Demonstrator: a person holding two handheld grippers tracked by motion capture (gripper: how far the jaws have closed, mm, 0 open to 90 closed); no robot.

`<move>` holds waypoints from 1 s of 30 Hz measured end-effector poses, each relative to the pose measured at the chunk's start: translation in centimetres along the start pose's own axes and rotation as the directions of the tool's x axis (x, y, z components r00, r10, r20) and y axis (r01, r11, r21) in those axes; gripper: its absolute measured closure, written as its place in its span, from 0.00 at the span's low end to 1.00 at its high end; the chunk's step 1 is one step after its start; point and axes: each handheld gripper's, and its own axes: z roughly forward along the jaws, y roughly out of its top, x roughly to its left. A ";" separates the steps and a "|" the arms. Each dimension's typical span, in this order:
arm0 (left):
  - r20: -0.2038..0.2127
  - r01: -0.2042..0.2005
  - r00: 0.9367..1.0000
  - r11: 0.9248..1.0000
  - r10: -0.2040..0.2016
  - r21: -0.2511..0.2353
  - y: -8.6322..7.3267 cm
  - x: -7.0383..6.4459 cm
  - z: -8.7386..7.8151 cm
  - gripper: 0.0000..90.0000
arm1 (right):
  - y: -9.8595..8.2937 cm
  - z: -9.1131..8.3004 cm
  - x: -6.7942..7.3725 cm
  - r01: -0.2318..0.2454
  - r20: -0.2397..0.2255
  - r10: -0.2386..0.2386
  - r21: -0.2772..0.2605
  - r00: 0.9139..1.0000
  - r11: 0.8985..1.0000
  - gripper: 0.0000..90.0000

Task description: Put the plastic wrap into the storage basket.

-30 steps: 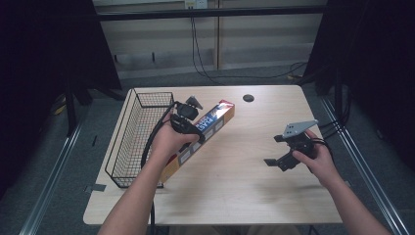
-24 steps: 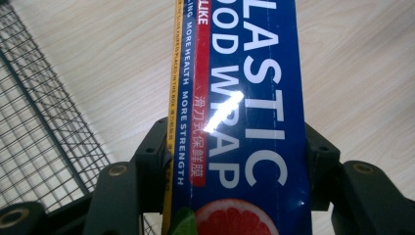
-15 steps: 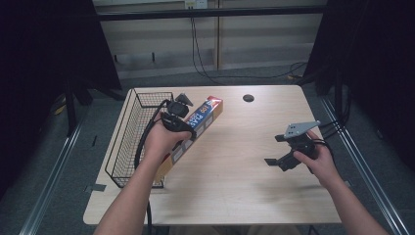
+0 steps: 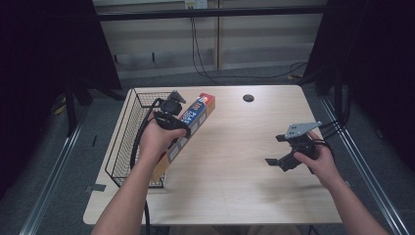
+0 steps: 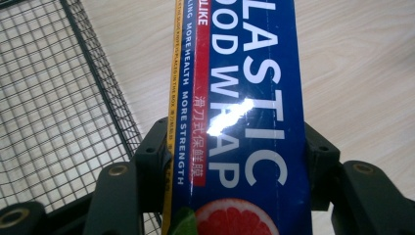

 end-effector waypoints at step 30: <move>-0.078 0.139 0.987 0.990 -0.139 -0.006 -2.0 3.9 -1.5 0.48 | -0.3 -0.2 -0.1 0.007 0.013 -0.007 -0.010 1.000 1.000 0.00</move>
